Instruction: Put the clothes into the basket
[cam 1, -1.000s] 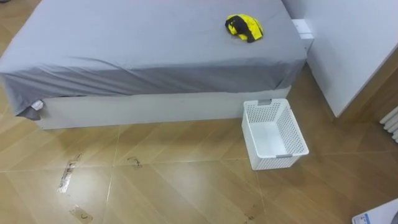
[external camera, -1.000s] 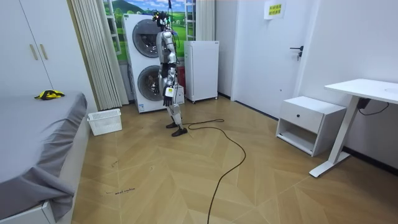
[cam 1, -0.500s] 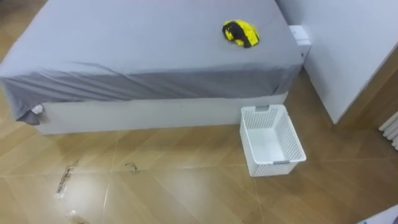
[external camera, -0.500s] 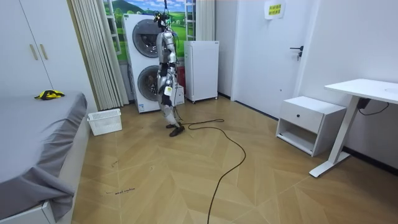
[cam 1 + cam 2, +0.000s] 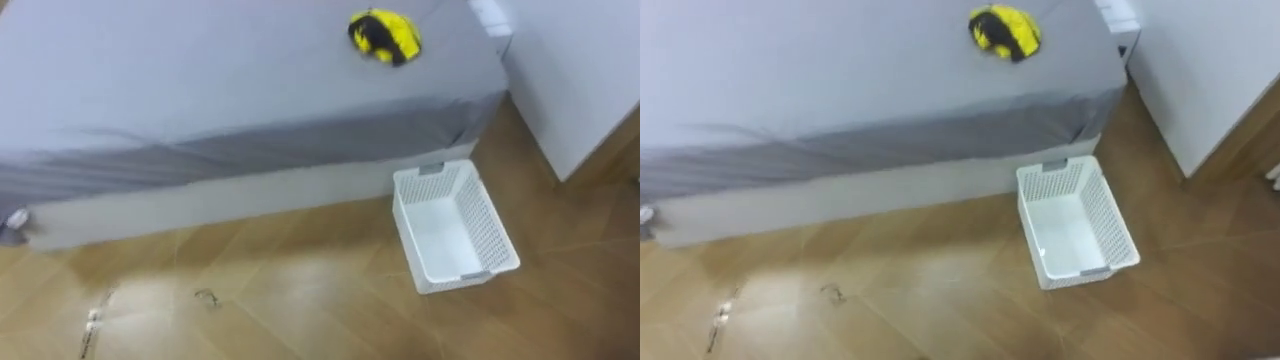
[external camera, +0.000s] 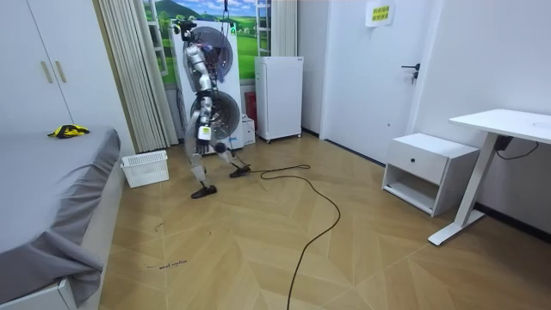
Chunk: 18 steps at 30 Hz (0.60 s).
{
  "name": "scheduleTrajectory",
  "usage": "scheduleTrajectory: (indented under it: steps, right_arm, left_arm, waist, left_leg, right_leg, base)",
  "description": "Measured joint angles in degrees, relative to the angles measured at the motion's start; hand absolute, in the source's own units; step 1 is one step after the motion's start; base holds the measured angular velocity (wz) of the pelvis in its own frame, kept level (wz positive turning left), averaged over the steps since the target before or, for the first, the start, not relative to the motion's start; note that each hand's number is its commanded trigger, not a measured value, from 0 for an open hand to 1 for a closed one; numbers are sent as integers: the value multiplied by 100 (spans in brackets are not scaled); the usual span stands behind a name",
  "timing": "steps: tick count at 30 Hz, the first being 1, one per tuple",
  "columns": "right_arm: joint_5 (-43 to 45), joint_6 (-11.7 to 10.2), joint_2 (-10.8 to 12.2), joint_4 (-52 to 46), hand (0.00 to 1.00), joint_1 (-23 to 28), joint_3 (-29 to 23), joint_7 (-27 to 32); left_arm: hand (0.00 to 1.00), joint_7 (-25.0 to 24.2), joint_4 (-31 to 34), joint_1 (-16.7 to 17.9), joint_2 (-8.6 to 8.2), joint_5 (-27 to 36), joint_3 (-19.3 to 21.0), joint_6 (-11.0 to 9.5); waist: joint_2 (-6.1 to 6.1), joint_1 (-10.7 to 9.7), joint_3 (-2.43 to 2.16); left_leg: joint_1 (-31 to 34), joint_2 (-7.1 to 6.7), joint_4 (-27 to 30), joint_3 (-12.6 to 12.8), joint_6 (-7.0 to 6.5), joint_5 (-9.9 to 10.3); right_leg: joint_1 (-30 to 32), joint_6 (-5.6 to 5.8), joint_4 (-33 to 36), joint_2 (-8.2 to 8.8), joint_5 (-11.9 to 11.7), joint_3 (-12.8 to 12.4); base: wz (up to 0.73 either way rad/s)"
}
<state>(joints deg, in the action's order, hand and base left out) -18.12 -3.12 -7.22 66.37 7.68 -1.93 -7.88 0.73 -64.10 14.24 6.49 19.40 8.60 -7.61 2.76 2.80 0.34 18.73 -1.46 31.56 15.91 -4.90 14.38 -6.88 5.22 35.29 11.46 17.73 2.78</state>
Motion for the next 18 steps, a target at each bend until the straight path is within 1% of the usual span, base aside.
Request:
scheduleTrajectory:
  steps: [1,2,3,4,5,6,7,8,9,10,11,12,13,14,15,16,17,18]
  right_arm:
    - [27,1,1,-77,0,11,-1,38]
    - [105,8,-1,-259,0,12,-25,111]
    - [148,-1,-5,-448,0,-40,-47,137]
    - [140,1,-7,-543,0,-91,-48,142]
    - [146,19,-6,-837,0,-142,-38,147]
    - [137,8,-2,-1101,0,-261,25,150]
    - [138,-10,7,-1168,0,-335,56,150]
    - [162,-13,31,-1295,0,-427,70,167]
    - [224,4,28,-1532,0,-424,77,255]
    - [221,0,4,-1751,0,-419,69,371]
    - [217,-16,7,-1809,0,-431,69,409]
    - [216,-80,39,-1889,0,-486,68,452]
    - [234,-93,39,-1978,0,-488,69,477]
    - [273,-110,40,-2172,0,-552,70,557]
    - [351,-148,26,-2396,0,-621,68,624]
    - [397,-167,20,-2493,0,-648,54,668]
    - [516,-165,23,-2718,0,-667,55,759]
    - [566,-155,25,-3011,0,-639,67,807]
  left_arm:
    - [0,-1,12,-38,10,-1,-5,-1]
    - [0,18,23,-133,20,-131,-17,-3]
    - [0,41,21,-259,30,-291,-17,-4]
    - [0,57,21,-297,34,-376,-11,-5]
    - [0,105,24,-390,47,-535,-49,-15]
    - [0,136,31,-439,89,-548,-152,-47]
    - [0,147,31,-499,103,-549,-214,-46]
    - [0,161,24,-529,116,-544,-322,-39]
    - [0,169,24,-569,136,-549,-515,-28]
    - [0,145,28,-608,97,-583,-687,-6]
    - [0,140,45,-600,84,-621,-733,-3]
    - [0,139,68,-579,106,-656,-771,-2]
    - [0,144,59,-566,105,-651,-771,5]
    - [0,139,49,-492,103,-648,-754,9]
    - [0,118,25,-426,87,-659,-690,37]
    - [0,103,9,-410,83,-665,-646,59]
    - [0,95,63,-303,96,-662,-599,97]
    - [0,96,166,-142,98,-657,-528,135]
  waist:
    - [20,3,11]
    - [-33,42,-3]
    - [-107,128,9]
    - [-153,186,29]
    - [-271,209,41]
    - [-327,189,60]
    - [-328,154,63]
    - [-313,16,57]
    - [-291,-90,45]
    - [-318,-159,41]
    - [-328,-162,23]
    - [-297,-128,-15]
    - [-295,-93,-72]
    - [-412,5,-52]
    - [-524,46,-15]
    - [-555,43,-1]
    - [-584,57,5]
    - [-583,38,6]
  left_leg:
    - [-186,-40,-104,-2,-6,121]
    - [-552,-72,-293,-36,-36,252]
    - [-903,-33,-531,-80,-9,326]
    - [-1084,-6,-654,-151,11,344]
    - [-1401,93,-906,-304,44,371]
    - [-1664,146,-1106,-559,77,391]
    - [-1792,163,-1200,-640,94,400]
    - [-2064,185,-1419,-840,129,419]
    - [-2329,208,-1639,-874,205,464]
    - [-2612,287,-1778,-872,298,535]
    - [-2751,340,-1827,-891,357,568]
    - [-2864,446,-1783,-997,497,651]
    - [-2895,502,-1742,-995,583,696]
    - [-2997,687,-1663,-972,693,707]
    - [-3044,843,-1506,-963,837,654]
    - [-3032,907,-1337,-951,919,602]
    - [-2966,1007,-945,-918,1090,415]
    - [-2828,1071,-418,-865,1074,150]
  right_leg:
    - [126,-13,447,45,-298,36]
    - [439,-165,1234,80,-1045,52]
    - [835,-290,1802,20,-948,165]
    - [1071,-381,1987,-60,-678,280]
    - [1573,-530,2025,-295,-223,549]
    - [2060,-574,1684,-567,34,840]
    - [2270,-562,1373,-672,83,947]
    - [2527,-590,488,-824,52,1126]
    - [2657,-669,-582,-855,-242,1207]
    - [2775,-768,-1194,-831,-937,1303]
    - [2787,-815,-1377,-869,-1225,1303]
    - [2773,-1035,-1433,-975,-1536,1278]
    - [2714,-1107,-1333,-1052,-1487,1302]
    - [2575,-1233,-1167,-1186,-1361,1416]
    - [2437,-1284,-1065,-1288,-1189,1491]
    - [2368,-1307,-1045,-1334,-1139,1501]
    - [2194,-1350,-1082,-1409,-1056,1506]
    - [1945,-1339,-1213,-1439,-962,1511]
  base:
    - [5]
    - [-8]
    - [-19]
    - [-31]
    - [-22]
    - [-12]
    - [24]
    - [65]
    - [101]
    - [90]
    - [70]
    - [33]
    - [14]
    - [0]
    - [0]
    - [7]
    - [8]
    - [6]
